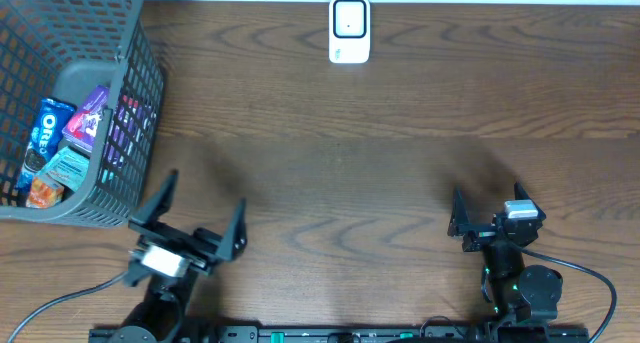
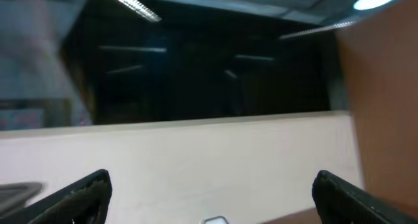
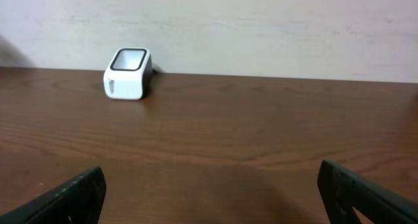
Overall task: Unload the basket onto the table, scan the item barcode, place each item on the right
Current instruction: 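Move the left gripper up and over into the grey basket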
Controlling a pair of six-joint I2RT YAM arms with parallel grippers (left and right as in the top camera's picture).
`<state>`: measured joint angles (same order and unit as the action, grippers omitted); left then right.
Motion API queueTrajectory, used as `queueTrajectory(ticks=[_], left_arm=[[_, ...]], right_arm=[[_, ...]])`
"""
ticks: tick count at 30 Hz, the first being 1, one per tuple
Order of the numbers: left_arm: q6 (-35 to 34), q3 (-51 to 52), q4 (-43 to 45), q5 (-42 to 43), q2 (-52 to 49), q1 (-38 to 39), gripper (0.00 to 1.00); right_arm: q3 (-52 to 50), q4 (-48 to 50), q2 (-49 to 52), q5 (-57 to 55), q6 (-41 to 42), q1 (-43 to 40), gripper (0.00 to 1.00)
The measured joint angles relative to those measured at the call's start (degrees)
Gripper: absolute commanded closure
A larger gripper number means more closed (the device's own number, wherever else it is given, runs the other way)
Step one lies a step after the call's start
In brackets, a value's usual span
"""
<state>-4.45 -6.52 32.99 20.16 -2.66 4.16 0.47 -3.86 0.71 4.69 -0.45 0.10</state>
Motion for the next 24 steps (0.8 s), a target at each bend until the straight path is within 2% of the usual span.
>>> queueTrajectory(ticks=[4,8,12,19,21,24], left_arm=[[0.81,-12.63,-12.39,-6.91,-7.69,0.00,0.02],[3.23,-27.17,-22.32,-7.80,-19.69,0.00,0.02],[4.63,-34.23,-22.32,-6.43,-29.09,0.00,0.02],[4.92,-34.84,-16.94,-7.69,-36.76,0.00,0.02],[4.92,-37.16,-19.06,-10.19,-37.97,0.00,0.02],[4.90,-47.21,-30.23,-12.48,-41.90,-0.24,0.02]], right_arm=[[0.00,-0.04,0.00,0.00,0.00,0.00,0.01],[0.00,-0.07,0.02,0.00,0.00,0.00,0.01],[0.00,-0.04,0.02,0.00,0.00,0.00,0.01],[0.00,-0.02,0.02,0.00,0.00,0.00,0.01],[0.00,0.00,0.02,0.00,0.00,0.00,0.01],[0.00,-0.02,0.02,0.00,0.00,0.00,0.01]])
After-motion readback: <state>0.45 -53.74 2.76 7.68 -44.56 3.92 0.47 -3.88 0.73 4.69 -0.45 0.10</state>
